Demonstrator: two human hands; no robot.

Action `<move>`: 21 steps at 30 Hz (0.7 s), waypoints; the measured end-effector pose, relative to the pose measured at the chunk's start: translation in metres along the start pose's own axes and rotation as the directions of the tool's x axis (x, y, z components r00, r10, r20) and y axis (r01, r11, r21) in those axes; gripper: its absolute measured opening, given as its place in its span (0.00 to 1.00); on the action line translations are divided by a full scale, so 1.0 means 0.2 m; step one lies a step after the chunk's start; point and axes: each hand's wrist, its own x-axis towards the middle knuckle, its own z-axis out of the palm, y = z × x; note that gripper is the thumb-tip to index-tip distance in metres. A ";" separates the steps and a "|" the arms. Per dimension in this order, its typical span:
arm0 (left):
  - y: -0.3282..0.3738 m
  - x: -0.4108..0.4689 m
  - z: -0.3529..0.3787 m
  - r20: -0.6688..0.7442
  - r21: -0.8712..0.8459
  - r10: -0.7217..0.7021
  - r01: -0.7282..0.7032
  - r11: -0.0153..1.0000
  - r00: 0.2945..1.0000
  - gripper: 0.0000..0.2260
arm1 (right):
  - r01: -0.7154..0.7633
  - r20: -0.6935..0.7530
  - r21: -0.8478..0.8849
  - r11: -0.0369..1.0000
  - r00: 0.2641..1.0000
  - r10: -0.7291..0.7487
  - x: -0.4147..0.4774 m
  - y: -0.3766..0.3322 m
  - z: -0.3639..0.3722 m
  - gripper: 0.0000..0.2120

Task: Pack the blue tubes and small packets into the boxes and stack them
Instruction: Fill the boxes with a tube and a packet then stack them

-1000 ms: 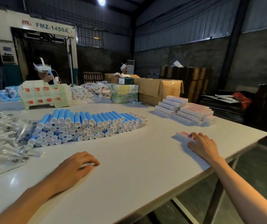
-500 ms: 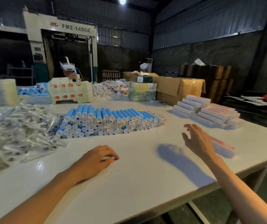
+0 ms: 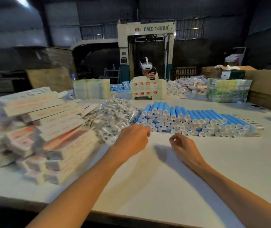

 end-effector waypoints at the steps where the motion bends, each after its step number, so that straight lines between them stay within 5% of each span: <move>1: -0.07 -0.03 -0.04 -0.050 0.092 -0.066 0.070 0.993 0.997 0.14 | -0.014 -0.005 0.017 1.000 1.000 0.014 0.00 0.01 -0.01 0.04; 7: -0.47 -0.28 -0.21 -0.224 0.445 -0.487 0.533 0.719 0.844 0.21 | -0.040 0.019 0.148 0.988 0.999 0.037 -0.01 -0.02 -0.03 0.07; 11: -0.55 -0.36 -0.18 -0.109 0.607 -0.542 0.487 0.628 0.834 0.24 | -0.020 0.068 0.131 0.991 0.998 0.011 -0.02 -0.04 -0.03 0.08; 21: -0.47 -0.34 -0.22 -0.126 0.640 -0.450 0.419 0.644 0.884 0.09 | -0.010 0.106 0.133 0.991 0.994 -0.004 -0.04 -0.05 -0.04 0.09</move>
